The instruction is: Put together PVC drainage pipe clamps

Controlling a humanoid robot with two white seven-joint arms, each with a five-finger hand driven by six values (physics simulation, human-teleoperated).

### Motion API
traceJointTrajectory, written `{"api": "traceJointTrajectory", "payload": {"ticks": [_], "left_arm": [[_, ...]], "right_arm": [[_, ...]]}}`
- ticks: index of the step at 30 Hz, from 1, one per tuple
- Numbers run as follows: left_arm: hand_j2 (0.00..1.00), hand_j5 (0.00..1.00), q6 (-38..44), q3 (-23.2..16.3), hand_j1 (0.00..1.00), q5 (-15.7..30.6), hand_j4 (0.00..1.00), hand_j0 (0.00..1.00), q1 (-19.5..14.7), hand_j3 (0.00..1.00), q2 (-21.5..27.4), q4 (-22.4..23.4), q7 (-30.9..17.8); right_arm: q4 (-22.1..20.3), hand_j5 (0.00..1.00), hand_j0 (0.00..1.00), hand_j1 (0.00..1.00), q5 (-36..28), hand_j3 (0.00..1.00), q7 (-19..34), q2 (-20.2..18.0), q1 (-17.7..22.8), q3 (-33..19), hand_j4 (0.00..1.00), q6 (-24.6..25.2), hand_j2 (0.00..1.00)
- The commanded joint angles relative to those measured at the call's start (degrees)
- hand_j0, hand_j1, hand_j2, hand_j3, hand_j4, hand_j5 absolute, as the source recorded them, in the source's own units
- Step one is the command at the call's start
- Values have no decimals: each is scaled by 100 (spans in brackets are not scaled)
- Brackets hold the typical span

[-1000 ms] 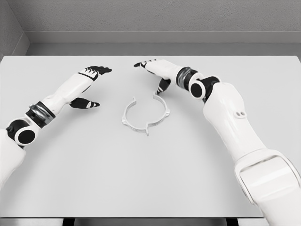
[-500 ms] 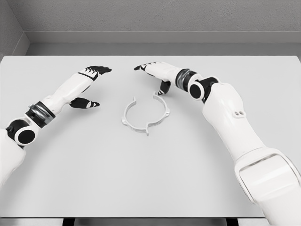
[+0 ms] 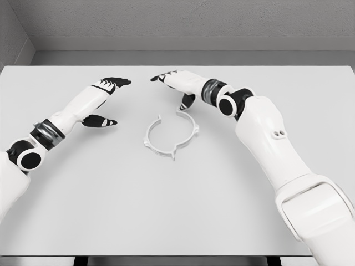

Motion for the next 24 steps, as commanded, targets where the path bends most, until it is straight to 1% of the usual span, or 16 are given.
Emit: {"api": "traceJointTrajectory", "payload": {"ticks": [1,8,24], "left_arm": [[100,100,-1,8,100,36,100,100,0,100,-1,-1,4],[100,100,-1,8,100,36,100,100,0,100,8,-1,4],[100,100,-1,8,100,36,100,100,9,100,-1,-19,4]], "right_arm": [[-6,100,100,100,-21,100,-3,1,0,66,100,16,100],[20,100,100,100,-12,100,-3,1,0,260,100,69,100],[-41,100,100,100,-21,100,6,1,-35,304,100,121,100]]}}
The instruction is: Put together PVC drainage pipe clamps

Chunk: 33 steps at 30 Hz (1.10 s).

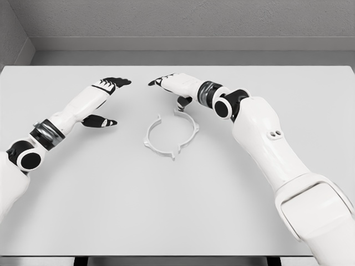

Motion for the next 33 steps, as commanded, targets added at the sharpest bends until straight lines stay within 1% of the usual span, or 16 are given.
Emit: {"api": "traceJointTrajectory", "payload": {"ticks": [1,5,7,13,15,17,18,19,25,27,28,29,30,31,32,33], "left_arm": [[100,100,-1,-2,100,37,100,100,0,100,3,-12,4],[100,100,-1,-2,100,37,100,100,0,100,3,-12,4],[100,100,-1,-2,100,37,100,100,0,100,3,-12,4],[100,100,-1,-2,100,37,100,100,-9,100,3,-12,4],[100,100,-1,7,100,37,100,100,-9,100,3,-3,4],[100,100,-1,-2,100,37,100,100,-9,100,-5,5,4],[100,100,-1,-2,100,37,100,100,-9,100,3,5,4],[100,100,-1,7,100,37,100,100,-9,100,3,5,4],[100,100,-1,7,100,37,100,100,-9,100,3,5,4],[100,100,-1,7,100,37,100,100,-9,100,3,5,4],[100,100,-1,-2,100,37,100,100,-9,100,3,5,4],[100,100,-1,-2,100,37,100,100,-9,100,3,5,4],[100,100,-1,-2,100,37,100,100,0,100,3,5,4],[100,100,-1,-2,100,37,100,100,0,100,-5,-3,4],[100,100,-1,-2,100,37,100,100,0,100,-5,-12,4],[100,100,-1,-10,100,37,100,100,17,100,-5,-21,4]], "right_arm": [[1,100,100,100,-32,100,18,3,9,8,100,-2,100],[-8,100,100,100,-32,100,26,3,0,16,100,-2,100],[-105,100,100,100,-32,100,26,3,-26,16,100,7,100],[-131,100,100,100,-32,100,26,3,-44,131,100,51,100],[-254,100,100,100,-40,100,26,3,-35,139,100,68,100],[-289,100,100,100,-40,100,26,3,-44,183,100,103,100],[-421,100,100,100,-40,100,26,3,-35,192,100,130,100],[-456,100,100,100,-40,100,26,3,-35,192,100,130,100],[-474,100,100,100,-40,100,26,3,-44,219,100,139,100],[-913,100,100,100,-58,100,26,3,-18,122,100,139,100],[-1369,100,100,100,-84,100,35,3,44,-132,100,130,100],[-1958,100,100,100,-128,100,123,3,132,-572,100,121,100],[-2547,100,100,100,-146,100,325,3,202,-871,100,104,100],[-3092,100,100,100,-155,100,352,-50,272,-1064,100,103,100],[-3900,100,100,100,-400,100,352,-480,474,-1196,100,103,100],[-4463,100,100,100,-945,100,352,-998,615,-1293,100,121,100]]}}
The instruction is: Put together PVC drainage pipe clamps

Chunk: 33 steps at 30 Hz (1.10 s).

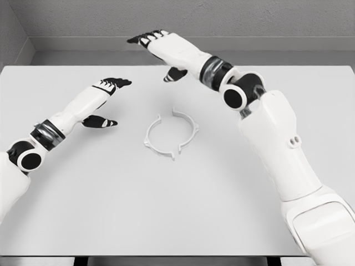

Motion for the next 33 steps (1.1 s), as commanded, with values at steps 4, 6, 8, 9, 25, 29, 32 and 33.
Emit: {"api": "traceJointTrajectory", "payload": {"ticks": [4,6,8,9,25,29,32,33], "left_arm": [[100,100,0,-72,100,55,100,100,70,100,2,-251,4],[100,100,0,-194,100,55,100,100,176,100,203,-602,4],[100,100,0,-291,100,64,100,100,448,100,537,-1172,30],[100,100,0,-283,100,64,100,100,659,100,722,-1472,39],[100,100,0,-608,100,-15,100,100,457,100,204,-1156,4],[100,100,0,-608,100,-15,100,100,448,100,107,-1086,4],[100,100,0,-617,100,2,100,100,466,100,63,-1174,4],[100,100,0,-617,100,2,100,100,466,100,63,-1182,4]], "right_arm": [[-2126,100,100,100,-1653,100,58,-2094,782,-987,100,-35,100],[-2267,100,100,100,-2233,100,58,-2753,1546,-1258,100,-271,100],[-2389,100,100,100,-2891,100,67,-3429,2407,-1926,100,-833,100],[-2399,100,100,100,-3384,100,67,-3808,2795,-2313,100,-1115,100],[-2284,100,100,100,-3702,100,594,-3668,3709,-2358,100,-1953,100],[-2276,100,100,100,-3693,100,594,-3493,3586,-2226,100,-1953,100],[-2284,100,100,100,-3693,100,594,-3493,3586,-2217,100,-1953,100],[-2276,100,100,100,-3684,100,594,-3493,3586,-2217,100,-1953,100]]}}
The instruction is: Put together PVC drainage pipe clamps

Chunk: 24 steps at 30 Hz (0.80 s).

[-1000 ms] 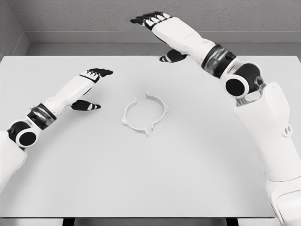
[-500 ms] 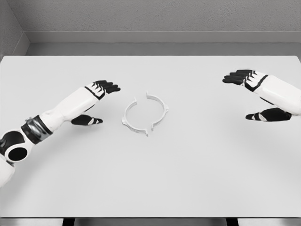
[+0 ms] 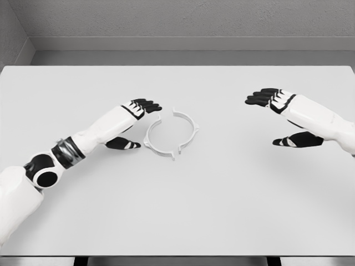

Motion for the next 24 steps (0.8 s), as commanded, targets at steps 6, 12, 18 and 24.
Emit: {"api": "traceJointTrajectory", "payload": {"ticks": [6,12,18,24], "left_arm": [[100,100,0,-113,100,25,100,100,-9,100,-48,-81,3],[100,100,0,-122,100,-10,100,100,-26,100,-109,16,3],[100,100,0,-122,100,-19,100,100,-70,100,-232,270,-6],[100,100,0,-122,100,-19,100,100,-70,100,-268,279,-6]], "right_arm": [[-5,100,100,100,112,100,-2,27,-35,13,100,15,100],[-5,100,100,100,112,100,-2,36,-35,13,100,15,100],[4,100,100,100,139,100,-2,27,-26,13,100,15,100],[13,100,100,100,148,100,-2,27,-26,13,100,15,100]]}}
